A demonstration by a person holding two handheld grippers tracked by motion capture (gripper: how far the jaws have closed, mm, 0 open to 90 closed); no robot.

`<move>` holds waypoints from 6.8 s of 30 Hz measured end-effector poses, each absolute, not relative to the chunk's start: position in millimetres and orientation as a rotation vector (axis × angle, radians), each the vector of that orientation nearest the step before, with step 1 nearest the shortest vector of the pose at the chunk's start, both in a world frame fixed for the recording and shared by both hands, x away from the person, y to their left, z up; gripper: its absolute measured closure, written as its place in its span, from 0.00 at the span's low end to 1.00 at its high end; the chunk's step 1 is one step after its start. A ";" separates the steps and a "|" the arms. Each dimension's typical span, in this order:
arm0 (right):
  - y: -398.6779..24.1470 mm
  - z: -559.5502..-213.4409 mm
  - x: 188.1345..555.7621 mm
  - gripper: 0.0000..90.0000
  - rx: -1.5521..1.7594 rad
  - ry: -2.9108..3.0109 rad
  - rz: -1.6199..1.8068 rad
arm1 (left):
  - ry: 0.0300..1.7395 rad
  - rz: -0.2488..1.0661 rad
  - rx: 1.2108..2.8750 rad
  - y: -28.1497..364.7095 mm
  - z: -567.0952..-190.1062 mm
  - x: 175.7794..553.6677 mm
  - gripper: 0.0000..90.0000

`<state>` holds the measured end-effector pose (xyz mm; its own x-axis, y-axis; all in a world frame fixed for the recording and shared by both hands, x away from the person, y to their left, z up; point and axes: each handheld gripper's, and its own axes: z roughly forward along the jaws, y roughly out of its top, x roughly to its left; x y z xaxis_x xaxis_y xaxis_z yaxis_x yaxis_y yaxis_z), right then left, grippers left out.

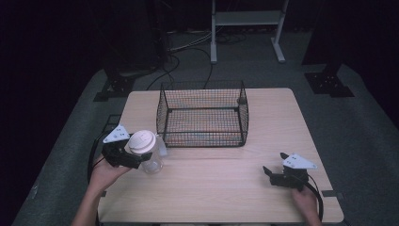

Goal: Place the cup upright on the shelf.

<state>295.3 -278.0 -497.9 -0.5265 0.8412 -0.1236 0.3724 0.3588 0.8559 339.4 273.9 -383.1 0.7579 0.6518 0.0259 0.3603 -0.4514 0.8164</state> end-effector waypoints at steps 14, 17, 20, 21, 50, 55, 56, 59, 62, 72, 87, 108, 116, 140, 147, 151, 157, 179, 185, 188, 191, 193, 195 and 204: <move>-278.1 -497.9 295.4 0.15 1.049 2.064 1.091 | 0.764 0.429 2.097 264.6 -385.5 347.7 0.01; -278.1 -497.8 295.4 0.15 1.049 2.064 1.092 | 0.768 0.433 2.097 263.0 -385.7 348.7 0.01; -278.1 -497.9 295.3 0.15 1.049 2.064 1.092 | 0.771 0.438 2.105 261.6 -386.4 349.4 0.01; -278.1 -497.8 295.3 0.15 1.049 2.064 1.092 | 0.772 0.438 2.109 261.5 -386.8 349.6 0.02; -278.1 -497.8 295.4 0.15 1.048 2.063 1.093 | 0.754 0.443 2.124 256.8 -380.1 346.5 0.05; -278.1 -497.8 295.4 0.15 1.049 2.062 1.092 | 0.708 0.442 2.151 248.3 -369.3 340.3 0.05; -278.1 -497.8 295.4 0.15 1.049 2.063 1.092 | 0.697 0.442 2.159 245.7 -367.0 339.0 0.05; -278.2 -497.8 295.5 0.15 1.051 2.062 1.092 | 0.655 0.441 2.184 236.6 -360.0 336.1 0.05; -278.2 -497.8 295.5 0.15 1.050 2.062 1.093 | 0.611 0.436 2.201 226.7 -354.0 334.4 0.05; -278.4 -497.8 295.6 0.15 1.053 2.061 1.091 | 0.521 0.405 2.237 195.1 -340.3 336.3 0.06; -278.8 -497.7 295.8 0.15 1.059 2.057 1.102 | 0.408 0.362 2.271 149.4 -309.7 348.5 0.06; -279.8 -497.4 296.1 0.15 1.068 2.053 1.111 | 0.287 0.341 2.309 101.2 -248.0 377.3 0.05; -280.1 -497.4 296.3 0.15 1.066 2.053 1.112 | 0.284 0.333 2.330 85.6 -232.0 398.6 0.05; -280.7 -496.8 296.1 0.15 1.069 2.054 1.124 | 0.402 0.318 2.297 72.1 -232.8 479.2 0.05; -280.8 -496.8 296.4 0.15 1.069 2.051 1.128 | 0.457 0.304 2.285 68.6 -248.9 497.0 0.05; -281.0 -496.8 296.6 0.15 1.065 2.055 1.131 | 0.476 0.294 2.288 65.1 -260.9 506.6 0.05; -281.5 -496.8 296.7 0.15 1.062 2.051 1.140 | 0.492 0.289 2.282 62.0 -278.2 514.9 0.05; -282.6 -496.5 296.4 0.15 1.066 2.052 1.148 | 0.604 0.237 2.303 57.1 -349.7 532.4 0.05; -282.5 -496.6 296.3 0.15 1.065 2.048 1.152 | 0.592 0.239 2.320 54.7 -360.4 532.3 0.05; -282.6 -496.6 296.1 0.15 1.064 2.047 1.153 | 0.588 0.238 2.295 58.0 -362.3 531.9 0.05; -282.5 -496.7 296.0 0.15 1.063 2.048 1.151 | 0.586 0.250 2.280 59.9 -363.8 530.1 0.05; -282.5 -496.7 296.1 0.15 1.063 2.048 1.151 | 0.581 0.258 2.285 59.9 -364.0 529.1 0.05; -282.5 -496.7 296.0 0.15 1.066 2.048 1.152 | 0.573 0.274 2.296 59.4 -363.9 526.1 0.05; -282.5 -496.7 296.0 0.15 1.064 2.049 1.150 | 0.570 0.287 2.283 63.3 -365.3 521.7 0.05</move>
<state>296.0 -282.5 -496.7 -0.5320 0.8426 -0.0836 0.3673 0.3186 0.8739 521.7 63.3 -365.3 0.8754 0.4823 0.0326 0.3135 -0.6178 0.7211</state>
